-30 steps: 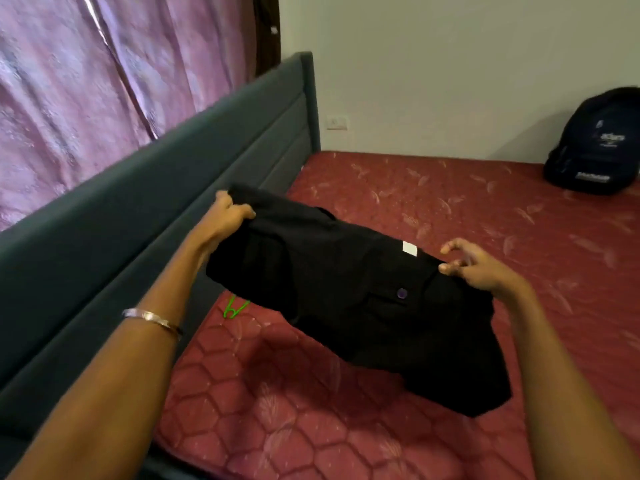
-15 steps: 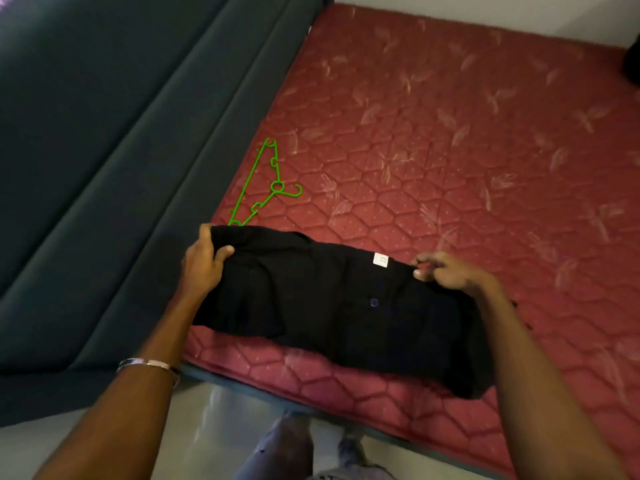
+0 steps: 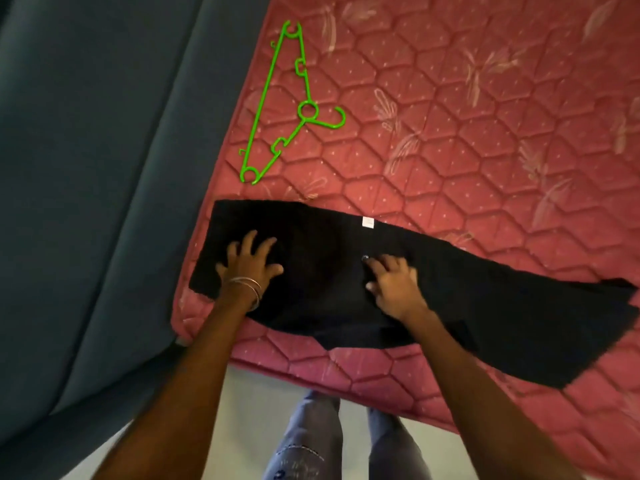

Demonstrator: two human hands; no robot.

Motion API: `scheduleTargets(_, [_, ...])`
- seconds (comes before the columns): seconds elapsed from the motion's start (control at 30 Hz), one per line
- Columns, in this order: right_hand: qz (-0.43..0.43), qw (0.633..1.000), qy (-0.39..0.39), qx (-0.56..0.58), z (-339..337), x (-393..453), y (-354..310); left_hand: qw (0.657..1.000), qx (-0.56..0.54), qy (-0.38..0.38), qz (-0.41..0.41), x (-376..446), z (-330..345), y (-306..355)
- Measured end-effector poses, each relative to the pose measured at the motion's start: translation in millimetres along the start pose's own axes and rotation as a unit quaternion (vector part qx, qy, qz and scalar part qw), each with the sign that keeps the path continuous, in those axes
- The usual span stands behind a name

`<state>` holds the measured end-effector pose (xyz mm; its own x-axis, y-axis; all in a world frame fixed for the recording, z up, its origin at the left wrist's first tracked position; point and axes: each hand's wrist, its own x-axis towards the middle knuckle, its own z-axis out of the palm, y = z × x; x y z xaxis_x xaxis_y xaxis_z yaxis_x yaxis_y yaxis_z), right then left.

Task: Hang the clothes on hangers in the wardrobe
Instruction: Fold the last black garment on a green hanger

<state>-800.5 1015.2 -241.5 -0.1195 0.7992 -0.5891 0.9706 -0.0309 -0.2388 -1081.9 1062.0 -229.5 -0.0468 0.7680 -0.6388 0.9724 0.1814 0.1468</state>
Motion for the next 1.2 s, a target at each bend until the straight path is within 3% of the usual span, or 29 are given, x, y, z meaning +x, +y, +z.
scheduleTargets(0.1, [0.006,0.996,-0.085,-0.031,42,-14,1,0.994,0.049,-0.102,0.008,2,39,-12])
scheduleTargets(0.23, [0.126,0.981,-0.149,0.016,51,-24,38,0.985,0.172,-0.016,0.017,0,54,-51])
scheduleTargets(0.3, [0.147,0.974,-0.088,0.146,47,-30,55,0.985,0.169,-0.037,0.005,9,50,-51])
scheduleTargets(0.37, [0.166,0.937,0.1,0.29,41,-49,68,0.979,0.177,-0.092,-0.039,16,43,-26])
scheduleTargets(0.43, [0.29,0.862,0.238,0.34,37,-75,80,0.966,0.207,-0.121,-0.097,15,31,15])
scheduleTargets(0.5, [0.473,0.746,0.261,0.39,43,-105,101,0.965,0.214,-0.1,-0.115,11,29,55])
scheduleTargets(0.53, [0.546,0.664,0.239,0.452,50,-119,112,0.971,0.202,-0.083,-0.098,8,32,72])
scheduleTargets(0.57, [0.58,0.552,0.22,0.557,59,-133,127,0.98,0.176,-0.068,-0.066,3,39,92])
scheduleTargets(0.6, [0.572,0.424,0.201,0.673,68,-143,141,0.988,0.138,-0.066,-0.023,0,46,109])
scheduleTargets(0.63, [0.546,0.322,0.189,0.75,77,-152,155,0.992,0.097,-0.076,0.025,-5,56,127])
scheduleTargets(0.67, [0.515,0.259,0.187,0.796,81,-159,166,0.992,0.056,-0.09,0.072,-11,66,145])
scheduleTargets(0.7, [0.479,0.223,0.191,0.827,85,-164,180,0.987,0.022,-0.113,0.116,-18,79,167])
scheduleTargets(0.77, [0.427,0.203,0.228,0.851,80,-161,194,0.973,-0.02,-0.141,0.183,-30,95,194])
scheduleTargets(0.83, [0.374,0.149,0.249,0.881,73,-160,225,0.962,-0.019,-0.147,0.23,-47,114,232])
scheduleTargets(0.9, [0.336,0.126,0.274,0.892,72,-158,247,0.956,0.01,-0.149,0.254,-63,126,265])
scheduleTargets(0.97, [0.357,0.145,0.324,0.864,61,-156,254,0.945,0.067,-0.154,0.282,-79,133,296])
scheduleTargets(1.0, [0.373,0.18,0.356,0.838,53,-156,254,0.938,0.089,-0.154,0.298,-85,134,310])
scheduleTargets(1.03, [0.401,0.242,0.391,0.792,43,-156,253,0.932,0.103,-0.15,0.312,-91,134,322])
scheduleTargets(1.07, [0.418,0.348,0.419,0.727,34,-157,252,0.925,0.115,-0.136,0.337,-96,137,335])
scheduleTargets(1.13, [0.423,0.633,0.385,0.522,6,-156,242,0.91,0.154,-0.102,0.37,-106,141,361])
scheduleTargets(1.17, [0.413,0.727,0.367,0.407,-11,-158,239,0.907,0.168,-0.098,0.373,-111,147,377])
scheduleTargets(1.2, [0.402,0.775,0.37,0.317,-26,-157,232,0.912,0.169,-0.095,0.362,-113,151,388])
